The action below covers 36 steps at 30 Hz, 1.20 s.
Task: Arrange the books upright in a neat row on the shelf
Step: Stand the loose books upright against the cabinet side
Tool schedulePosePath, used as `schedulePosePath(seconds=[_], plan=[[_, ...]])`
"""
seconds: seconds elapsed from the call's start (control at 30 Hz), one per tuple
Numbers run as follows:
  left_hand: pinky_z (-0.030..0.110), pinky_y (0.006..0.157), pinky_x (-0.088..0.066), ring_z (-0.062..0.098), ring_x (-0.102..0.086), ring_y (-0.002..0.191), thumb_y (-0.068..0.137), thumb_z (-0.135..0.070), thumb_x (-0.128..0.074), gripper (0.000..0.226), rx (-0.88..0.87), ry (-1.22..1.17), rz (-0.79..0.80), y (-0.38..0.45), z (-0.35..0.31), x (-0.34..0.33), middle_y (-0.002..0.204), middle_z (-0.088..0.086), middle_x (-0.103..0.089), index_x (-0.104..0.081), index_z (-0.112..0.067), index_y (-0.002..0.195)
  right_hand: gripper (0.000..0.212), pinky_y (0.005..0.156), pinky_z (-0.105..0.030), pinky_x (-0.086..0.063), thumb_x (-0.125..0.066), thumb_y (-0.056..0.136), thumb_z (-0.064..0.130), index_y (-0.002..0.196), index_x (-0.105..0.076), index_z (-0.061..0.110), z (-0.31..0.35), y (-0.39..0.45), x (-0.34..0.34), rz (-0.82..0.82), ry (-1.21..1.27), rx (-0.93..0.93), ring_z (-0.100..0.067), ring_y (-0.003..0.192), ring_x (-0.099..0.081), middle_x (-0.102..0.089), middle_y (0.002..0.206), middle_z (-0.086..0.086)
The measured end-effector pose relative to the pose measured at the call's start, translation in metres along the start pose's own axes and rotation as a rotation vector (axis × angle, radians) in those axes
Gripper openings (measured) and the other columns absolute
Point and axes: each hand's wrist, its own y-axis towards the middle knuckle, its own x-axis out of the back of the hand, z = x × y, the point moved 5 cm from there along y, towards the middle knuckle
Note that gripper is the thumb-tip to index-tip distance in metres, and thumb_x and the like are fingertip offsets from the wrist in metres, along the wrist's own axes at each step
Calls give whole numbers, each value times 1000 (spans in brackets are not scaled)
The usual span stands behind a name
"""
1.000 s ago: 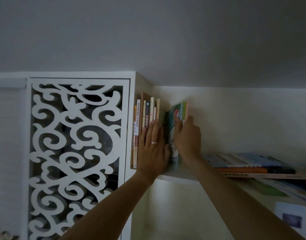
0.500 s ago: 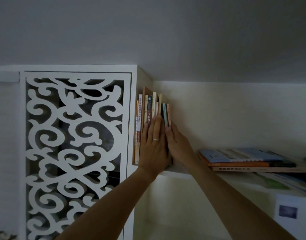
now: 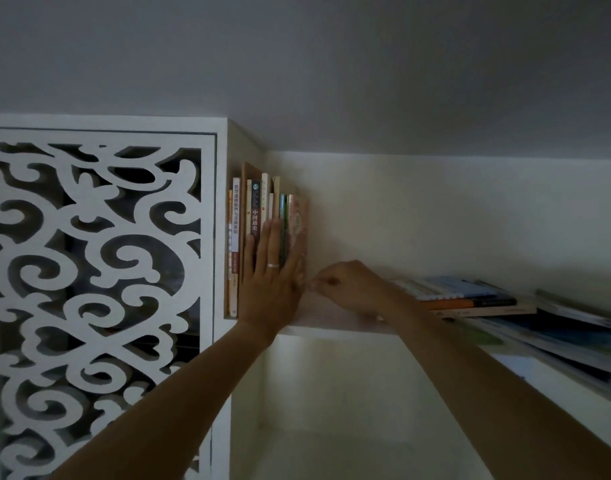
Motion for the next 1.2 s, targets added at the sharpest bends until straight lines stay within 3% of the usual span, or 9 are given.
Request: schedulePosePath(seconds=[0.1, 0.2, 0.43, 0.6, 0.77, 0.87, 1.03, 1.13, 1.2], plan=[[62, 125, -11, 40, -2, 158, 100, -40, -57, 75, -90, 72, 87, 4, -10, 2, 170, 24, 0, -23, -18, 163, 56, 103, -36, -46, -69, 76, 63, 123, -68, 33, -31, -22, 31, 121, -275, -83, -17, 120, -59, -64, 131, 7], [58, 127, -3, 38, 13, 157, 102, -28, -47, 67, -242, 214, 241, 5, -23, -6, 170, 23, 11, -24, -11, 162, 62, 101, -29, -41, -73, 81, 57, 135, -60, 29, -59, -50, 50, 296, -465, -155, -20, 127, -53, -57, 139, 6], [57, 128, -4, 39, 0, 158, 104, -30, -41, 60, -262, 291, 395, 8, -27, -7, 168, 22, -18, -29, -7, 158, 82, 83, -33, -46, -76, 80, 35, 150, -34, 41, -99, -68, 66, 282, -608, -186, -25, 113, -56, -52, 135, -7], [57, 128, -7, 40, -7, 158, 102, -36, -47, 60, -270, 304, 376, 10, -31, 1, 167, 21, -24, -37, -10, 155, 59, 77, -32, -41, -65, 89, 35, 143, -42, 31, -97, -77, 68, 103, -811, -157, -25, 106, -60, -55, 123, -8], [56, 127, -14, 38, -17, 157, 100, -37, -48, 62, -229, 184, 298, 10, -29, 2, 164, 21, -32, -37, -10, 155, 51, 69, -34, -46, -54, 94, 34, 139, -35, 22, -65, -66, 77, -274, -783, 37, -28, 91, -66, -65, 112, -7], [53, 127, -18, 35, -25, 155, 100, -37, -44, 57, -134, 1, 185, 10, -26, 7, 161, 21, -38, -48, -8, 150, 49, 65, -35, -50, -56, 93, 34, 135, -40, 15, -38, -53, 70, -479, -669, 69, -31, 84, -70, -70, 107, -8], [45, 130, -7, 33, -32, 150, 88, -28, -76, 58, -157, -12, 73, 10, -22, 11, 158, 19, -41, -60, -10, 141, 46, 56, -29, -46, -65, 93, 31, 127, -48, 4, 6, -28, 62, -839, -252, -62, -35, 76, -72, -72, 103, -17], [45, 131, -5, 31, -25, 155, 98, -28, -68, 62, -159, 19, 122, 8, -20, 1, 164, 16, -32, -45, -13, 154, 47, 64, -36, -55, -61, 97, 36, 129, -46, 4, 27, -11, 47, -853, -101, -46, -34, 84, -72, -71, 108, -17], [49, 128, -19, 33, -26, 155, 101, -28, -65, 57, -113, -19, 117, 6, -15, -2, 161, 18, -37, -46, -9, 151, 48, 67, -35, -56, -58, 98, 43, 130, -46, 9, 39, 3, 31, -774, -91, 28, -29, 87, -72, -71, 111, -12]])
